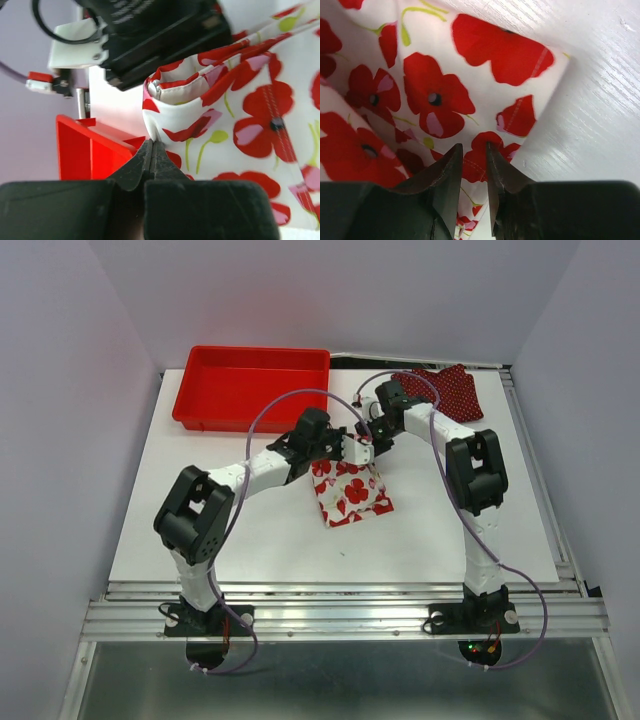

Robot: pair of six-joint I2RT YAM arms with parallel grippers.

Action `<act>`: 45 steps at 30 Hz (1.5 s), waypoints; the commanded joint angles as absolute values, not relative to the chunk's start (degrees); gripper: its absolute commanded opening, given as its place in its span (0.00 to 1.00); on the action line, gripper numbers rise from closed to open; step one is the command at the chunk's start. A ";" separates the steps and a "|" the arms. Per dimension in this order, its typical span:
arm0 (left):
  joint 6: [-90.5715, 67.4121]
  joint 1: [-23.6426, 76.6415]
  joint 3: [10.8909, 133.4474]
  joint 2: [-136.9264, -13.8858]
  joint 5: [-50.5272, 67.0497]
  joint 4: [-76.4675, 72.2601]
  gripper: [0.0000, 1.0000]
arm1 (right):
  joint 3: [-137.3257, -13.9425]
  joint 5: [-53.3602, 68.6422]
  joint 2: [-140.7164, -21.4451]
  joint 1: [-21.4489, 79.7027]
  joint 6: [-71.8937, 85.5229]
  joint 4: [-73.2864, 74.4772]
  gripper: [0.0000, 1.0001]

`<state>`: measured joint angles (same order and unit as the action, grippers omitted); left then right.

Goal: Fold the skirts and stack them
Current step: Fold the skirt

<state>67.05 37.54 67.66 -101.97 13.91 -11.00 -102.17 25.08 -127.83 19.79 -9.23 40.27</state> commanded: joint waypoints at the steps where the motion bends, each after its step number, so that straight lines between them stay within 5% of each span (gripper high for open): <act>1: 64.25 37.00 70.66 -104.58 11.86 -17.57 0.00 | -101.78 25.84 -126.56 19.34 -9.93 39.20 0.31; 15: 64.07 36.74 69.79 -106.61 14.85 -19.34 0.00 | -104.42 15.03 -118.83 14.95 -4.84 39.29 0.36; 27: 64.42 36.74 71.10 -106.78 16.17 -18.29 0.00 | -98.88 27.68 -122.42 13.62 -1.58 36.22 0.35; 45: 62.67 37.62 76.64 -111.88 17.14 -16.87 0.00 | -96.86 29.79 -126.12 13.62 -0.62 33.31 0.14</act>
